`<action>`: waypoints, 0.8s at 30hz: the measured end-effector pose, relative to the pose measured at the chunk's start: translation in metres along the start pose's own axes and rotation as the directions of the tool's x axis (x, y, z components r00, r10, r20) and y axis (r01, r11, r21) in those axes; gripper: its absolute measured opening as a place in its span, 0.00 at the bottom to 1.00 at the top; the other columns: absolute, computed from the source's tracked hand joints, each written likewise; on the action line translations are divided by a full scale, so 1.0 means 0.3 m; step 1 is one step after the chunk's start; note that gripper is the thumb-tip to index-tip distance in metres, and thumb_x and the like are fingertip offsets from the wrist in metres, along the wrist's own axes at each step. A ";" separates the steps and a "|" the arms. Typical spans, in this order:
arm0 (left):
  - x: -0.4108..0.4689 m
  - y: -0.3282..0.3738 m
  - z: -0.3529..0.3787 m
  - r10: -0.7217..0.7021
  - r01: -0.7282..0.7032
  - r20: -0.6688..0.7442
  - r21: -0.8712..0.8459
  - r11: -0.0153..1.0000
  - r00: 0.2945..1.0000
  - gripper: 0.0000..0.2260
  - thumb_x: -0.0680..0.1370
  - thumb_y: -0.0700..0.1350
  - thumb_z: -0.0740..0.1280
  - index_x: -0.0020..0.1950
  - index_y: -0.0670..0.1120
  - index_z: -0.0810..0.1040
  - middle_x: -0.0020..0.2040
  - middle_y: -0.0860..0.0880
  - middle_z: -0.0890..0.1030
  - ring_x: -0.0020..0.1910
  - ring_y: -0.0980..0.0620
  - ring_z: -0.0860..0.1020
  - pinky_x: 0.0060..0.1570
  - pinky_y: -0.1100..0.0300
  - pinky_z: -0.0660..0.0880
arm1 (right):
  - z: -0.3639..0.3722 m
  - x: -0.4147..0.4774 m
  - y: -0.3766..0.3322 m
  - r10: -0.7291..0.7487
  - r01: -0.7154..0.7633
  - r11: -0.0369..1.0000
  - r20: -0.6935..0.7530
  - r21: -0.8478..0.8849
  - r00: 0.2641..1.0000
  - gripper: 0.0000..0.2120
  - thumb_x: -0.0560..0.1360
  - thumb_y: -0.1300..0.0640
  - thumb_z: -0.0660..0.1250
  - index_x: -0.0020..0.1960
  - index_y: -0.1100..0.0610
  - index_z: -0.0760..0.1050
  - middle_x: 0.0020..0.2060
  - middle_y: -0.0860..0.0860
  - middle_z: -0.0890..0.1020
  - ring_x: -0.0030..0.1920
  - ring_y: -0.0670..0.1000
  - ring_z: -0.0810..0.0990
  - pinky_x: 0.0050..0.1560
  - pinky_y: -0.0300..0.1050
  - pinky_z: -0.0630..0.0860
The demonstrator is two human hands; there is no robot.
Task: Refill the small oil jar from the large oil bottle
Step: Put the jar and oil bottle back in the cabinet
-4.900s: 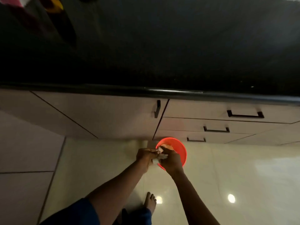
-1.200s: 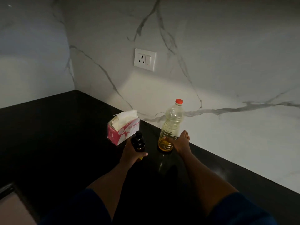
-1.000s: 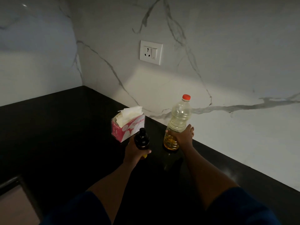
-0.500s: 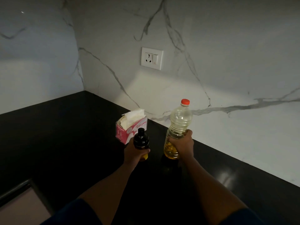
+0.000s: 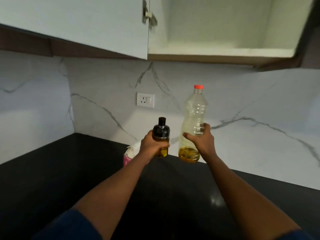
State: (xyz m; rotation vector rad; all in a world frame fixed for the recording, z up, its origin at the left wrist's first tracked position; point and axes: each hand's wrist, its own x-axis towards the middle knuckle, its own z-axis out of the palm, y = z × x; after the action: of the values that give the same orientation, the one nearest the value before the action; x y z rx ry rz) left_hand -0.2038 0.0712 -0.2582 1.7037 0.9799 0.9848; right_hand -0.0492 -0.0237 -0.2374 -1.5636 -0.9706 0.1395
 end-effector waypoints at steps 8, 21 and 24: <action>0.000 0.540 -0.130 0.219 -0.196 0.120 -0.177 0.965 0.968 0.26 0.65 0.44 0.76 0.61 0.50 0.73 0.52 0.50 0.78 0.52 0.47 0.75 0.46 0.52 0.73 | -0.227 0.091 -0.476 -0.157 0.165 0.983 -0.105 0.075 0.982 0.30 0.66 0.50 0.75 0.62 0.55 0.66 0.53 0.50 0.77 0.53 0.54 0.77 0.54 0.53 0.77; 0.304 1.159 -0.046 0.361 -0.316 0.164 -0.247 0.916 0.918 0.19 0.67 0.43 0.75 0.54 0.49 0.72 0.51 0.46 0.77 0.53 0.43 0.74 0.47 0.46 0.73 | -0.518 0.565 -0.885 -0.232 0.263 0.948 -0.173 0.179 0.957 0.35 0.64 0.45 0.75 0.65 0.55 0.64 0.58 0.55 0.75 0.54 0.58 0.76 0.55 0.60 0.75; 0.397 1.199 0.008 0.336 -0.291 0.155 -0.254 0.922 0.929 0.13 0.68 0.42 0.74 0.46 0.49 0.72 0.49 0.46 0.76 0.53 0.42 0.72 0.51 0.44 0.71 | -0.537 0.680 -0.904 -0.235 0.260 0.956 -0.178 0.134 0.956 0.36 0.64 0.45 0.75 0.65 0.56 0.64 0.57 0.55 0.74 0.54 0.58 0.75 0.55 0.58 0.75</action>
State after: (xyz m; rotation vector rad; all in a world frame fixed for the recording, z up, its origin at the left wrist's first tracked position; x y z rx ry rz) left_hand -0.0913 0.0812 0.1035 1.7549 0.4507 1.0651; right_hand 0.0423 -0.0381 0.1266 -1.2772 -0.9958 -0.0849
